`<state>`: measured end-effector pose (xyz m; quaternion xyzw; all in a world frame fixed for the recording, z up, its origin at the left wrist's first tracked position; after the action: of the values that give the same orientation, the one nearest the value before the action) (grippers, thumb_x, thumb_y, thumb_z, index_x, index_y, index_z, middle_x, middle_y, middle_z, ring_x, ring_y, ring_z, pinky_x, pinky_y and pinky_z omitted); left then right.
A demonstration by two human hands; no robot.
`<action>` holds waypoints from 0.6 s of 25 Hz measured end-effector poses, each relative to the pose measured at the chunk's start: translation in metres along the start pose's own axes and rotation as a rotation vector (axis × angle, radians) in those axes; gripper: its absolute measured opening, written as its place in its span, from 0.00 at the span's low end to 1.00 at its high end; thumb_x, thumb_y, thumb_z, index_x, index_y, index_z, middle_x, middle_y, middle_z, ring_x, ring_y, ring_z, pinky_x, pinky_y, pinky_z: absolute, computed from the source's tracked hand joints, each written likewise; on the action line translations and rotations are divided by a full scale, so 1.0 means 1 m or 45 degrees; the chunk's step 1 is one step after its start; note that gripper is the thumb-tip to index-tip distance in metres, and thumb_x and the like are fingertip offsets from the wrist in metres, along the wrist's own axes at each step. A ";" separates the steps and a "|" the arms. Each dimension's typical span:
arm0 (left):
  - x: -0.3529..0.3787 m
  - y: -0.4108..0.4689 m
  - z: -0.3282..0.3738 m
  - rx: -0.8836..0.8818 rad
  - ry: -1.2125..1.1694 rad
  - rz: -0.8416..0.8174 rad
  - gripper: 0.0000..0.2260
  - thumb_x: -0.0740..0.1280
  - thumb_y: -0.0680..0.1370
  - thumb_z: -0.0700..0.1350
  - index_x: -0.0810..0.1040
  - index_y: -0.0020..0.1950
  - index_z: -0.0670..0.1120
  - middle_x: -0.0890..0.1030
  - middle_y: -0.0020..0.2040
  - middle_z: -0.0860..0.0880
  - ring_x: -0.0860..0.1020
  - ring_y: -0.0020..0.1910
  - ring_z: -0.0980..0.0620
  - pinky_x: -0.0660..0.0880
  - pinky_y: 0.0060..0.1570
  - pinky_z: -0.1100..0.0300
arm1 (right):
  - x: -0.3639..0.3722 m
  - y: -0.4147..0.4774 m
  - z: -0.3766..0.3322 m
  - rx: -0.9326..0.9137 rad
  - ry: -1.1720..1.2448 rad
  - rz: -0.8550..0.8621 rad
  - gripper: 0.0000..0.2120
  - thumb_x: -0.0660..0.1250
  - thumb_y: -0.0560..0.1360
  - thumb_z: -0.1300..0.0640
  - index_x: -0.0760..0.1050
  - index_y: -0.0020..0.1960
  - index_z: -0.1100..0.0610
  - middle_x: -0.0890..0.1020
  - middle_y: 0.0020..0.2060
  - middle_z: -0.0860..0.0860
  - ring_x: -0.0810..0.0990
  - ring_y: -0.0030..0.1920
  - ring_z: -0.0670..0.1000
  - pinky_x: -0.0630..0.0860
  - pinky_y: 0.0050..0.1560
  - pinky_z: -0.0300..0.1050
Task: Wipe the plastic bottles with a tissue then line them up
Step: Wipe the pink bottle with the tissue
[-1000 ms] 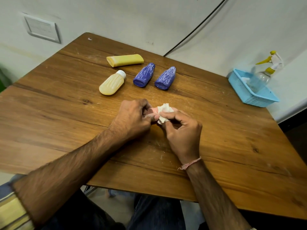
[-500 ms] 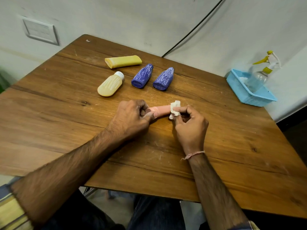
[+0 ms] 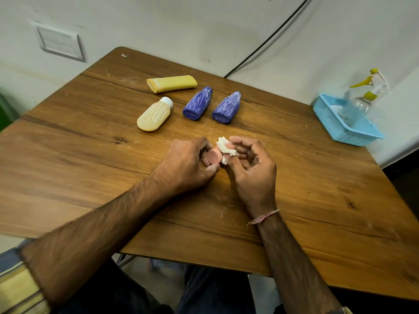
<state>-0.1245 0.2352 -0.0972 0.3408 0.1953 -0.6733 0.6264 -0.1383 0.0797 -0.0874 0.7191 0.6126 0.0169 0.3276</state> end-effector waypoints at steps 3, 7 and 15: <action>0.001 -0.001 0.004 0.003 0.054 -0.026 0.11 0.73 0.74 0.52 0.76 0.52 0.50 0.79 0.41 0.55 0.74 0.37 0.61 0.71 0.35 0.69 | 0.005 -0.003 -0.014 -0.238 -0.152 -0.091 0.11 0.71 0.74 0.69 0.81 0.54 0.59 0.84 0.50 0.48 0.83 0.52 0.45 0.81 0.51 0.41; -0.002 -0.005 0.001 -0.006 -0.022 0.050 0.13 0.75 0.71 0.55 0.79 0.47 0.48 0.81 0.37 0.54 0.76 0.35 0.60 0.77 0.38 0.64 | 0.002 -0.006 -0.018 -0.377 -0.229 -0.088 0.09 0.73 0.70 0.70 0.81 0.49 0.61 0.84 0.45 0.50 0.83 0.48 0.44 0.80 0.48 0.40; -0.002 -0.003 -0.001 -0.072 -0.042 0.006 0.15 0.75 0.72 0.50 0.79 0.57 0.49 0.81 0.45 0.55 0.79 0.43 0.59 0.78 0.43 0.66 | -0.010 -0.007 -0.010 -0.284 -0.225 0.147 0.11 0.71 0.72 0.70 0.82 0.52 0.60 0.84 0.47 0.50 0.82 0.49 0.46 0.81 0.48 0.47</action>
<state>-0.1276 0.2373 -0.0969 0.3125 0.2030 -0.6714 0.6405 -0.1518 0.0753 -0.0790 0.7109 0.5334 0.0405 0.4566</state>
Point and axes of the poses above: each hand's wrist, its own y-axis towards the middle knuckle, its own x-axis out of the palm, z = x × y, the point moved 5 cm from there along y, towards the middle knuckle
